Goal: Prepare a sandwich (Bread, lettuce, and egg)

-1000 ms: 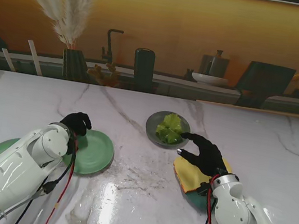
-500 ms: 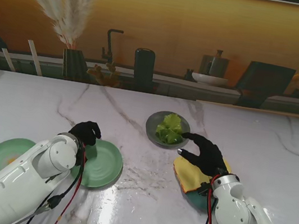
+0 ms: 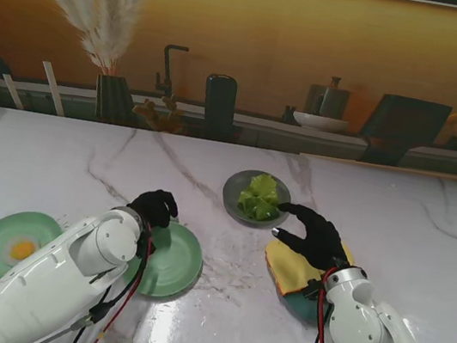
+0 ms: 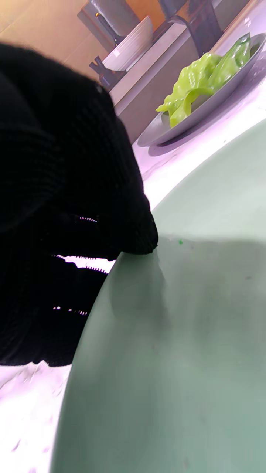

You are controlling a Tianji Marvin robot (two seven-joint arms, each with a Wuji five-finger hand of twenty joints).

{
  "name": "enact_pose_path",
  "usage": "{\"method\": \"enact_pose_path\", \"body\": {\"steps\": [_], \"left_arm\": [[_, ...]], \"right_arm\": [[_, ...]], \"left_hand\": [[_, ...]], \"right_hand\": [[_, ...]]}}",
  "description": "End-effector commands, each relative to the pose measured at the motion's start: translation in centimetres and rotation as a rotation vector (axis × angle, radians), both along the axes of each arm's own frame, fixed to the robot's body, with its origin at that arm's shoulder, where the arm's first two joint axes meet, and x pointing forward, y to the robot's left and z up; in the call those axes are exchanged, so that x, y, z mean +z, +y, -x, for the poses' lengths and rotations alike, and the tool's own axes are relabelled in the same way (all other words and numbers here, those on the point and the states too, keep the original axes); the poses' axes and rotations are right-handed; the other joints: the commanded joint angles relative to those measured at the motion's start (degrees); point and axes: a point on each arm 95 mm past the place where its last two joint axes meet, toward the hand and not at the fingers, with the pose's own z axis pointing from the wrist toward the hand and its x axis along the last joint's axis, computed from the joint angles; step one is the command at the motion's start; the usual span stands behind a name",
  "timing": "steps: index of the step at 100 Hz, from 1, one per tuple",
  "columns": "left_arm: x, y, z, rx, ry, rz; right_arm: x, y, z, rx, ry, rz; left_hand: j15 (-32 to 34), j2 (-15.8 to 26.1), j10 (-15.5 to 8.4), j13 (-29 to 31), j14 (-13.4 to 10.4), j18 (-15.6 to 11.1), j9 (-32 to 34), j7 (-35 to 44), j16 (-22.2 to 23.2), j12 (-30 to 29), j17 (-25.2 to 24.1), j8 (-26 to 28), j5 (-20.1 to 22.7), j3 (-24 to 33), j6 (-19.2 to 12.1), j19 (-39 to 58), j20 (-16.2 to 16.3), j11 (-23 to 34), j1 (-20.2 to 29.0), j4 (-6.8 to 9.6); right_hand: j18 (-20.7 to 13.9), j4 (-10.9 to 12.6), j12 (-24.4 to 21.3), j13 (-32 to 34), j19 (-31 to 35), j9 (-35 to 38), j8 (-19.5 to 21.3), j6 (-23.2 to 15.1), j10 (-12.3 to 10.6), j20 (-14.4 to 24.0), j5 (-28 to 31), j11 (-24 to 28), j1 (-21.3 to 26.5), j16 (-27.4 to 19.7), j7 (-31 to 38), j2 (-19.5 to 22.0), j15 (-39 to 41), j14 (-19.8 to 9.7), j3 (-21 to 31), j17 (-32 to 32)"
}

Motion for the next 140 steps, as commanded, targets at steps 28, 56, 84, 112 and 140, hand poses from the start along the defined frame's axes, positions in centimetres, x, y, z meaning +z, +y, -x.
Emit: {"method": "enact_pose_path", "body": {"steps": [28,56,84,112,140], "left_arm": [[-0.3,-0.6,0.4,-0.041,-0.020,0.052],[1.4,1.0,0.7,-0.063,-0.102,0.093],[4.3,3.3,1.8,-0.162,-0.214,0.161],[6.2,6.8,3.8,-0.309,-0.394,0.049],[6.1,8.2,5.3,-0.298,-0.397,0.017]], "right_arm": [[-0.1,0.5,0.2,0.000,-0.001,-0.017],[-0.1,0.6,0.2,0.004,-0.005,-0.020],[0.6,-0.1,0.2,0.023,-0.039,0.037],[1.6,-3.0,1.1,0.152,-0.076,0.309],[0.8,-5.0,2.5,0.336,-0.056,0.520]], "left_hand": [[-1.81,9.74,0.83,-18.63,-1.03,-1.73,-18.81,-8.07,-12.00,-17.03,-15.70,-5.25,-6.87,-6.39,-0.91,-7.10,-1.89,6.80,-8.81,9.20],[-13.87,10.98,1.06,-30.86,-1.83,-3.37,-28.75,-18.51,-24.32,-27.35,-28.11,-13.50,-12.19,-17.98,-2.73,-17.68,-11.62,-3.03,-15.41,1.34],[-24.21,16.70,-0.46,-33.95,-5.16,-5.07,-30.53,-24.72,-33.50,-33.87,-33.17,-17.36,-11.26,-33.02,-5.07,-27.64,-18.80,-10.36,-17.54,-4.18],[-25.73,18.59,-1.04,-33.67,-5.79,-8.07,-31.02,-26.55,-35.31,-35.19,-32.55,-18.02,-11.44,-35.34,-6.04,-32.20,-21.45,-11.71,-17.98,-3.90],[-25.64,20.45,-0.66,-34.21,-5.44,-7.11,-31.41,-27.13,-35.26,-35.27,-32.58,-18.12,-11.19,-36.48,-6.16,-32.33,-21.50,-11.84,-17.13,-3.90]], "right_hand": [[0.54,0.17,0.32,-0.13,1.50,0.15,0.37,-0.24,-0.51,0.56,1.15,0.56,1.17,0.26,0.46,1.80,-0.05,-1.21,-1.13,-0.47],[0.66,0.15,0.29,-0.25,1.44,0.02,0.29,-0.48,-0.38,0.55,0.66,0.45,0.97,0.18,0.23,1.67,-0.18,-1.07,-1.15,-0.56],[0.60,0.17,0.56,0.18,1.90,0.70,0.46,0.90,-0.28,0.69,1.80,0.99,1.85,0.15,0.76,-2.29,-0.06,-0.96,-0.60,0.33],[-0.65,-0.27,3.68,0.32,3.23,0.88,1.18,3.54,-0.32,0.22,4.05,5.51,3.57,0.49,2.34,-10.33,1.58,-0.95,1.43,1.49],[-2.71,-0.34,4.74,-1.49,4.32,-1.63,2.03,3.27,-1.13,-1.31,3.06,8.03,4.96,0.36,3.01,-14.73,3.21,-2.03,4.20,1.32]]}}
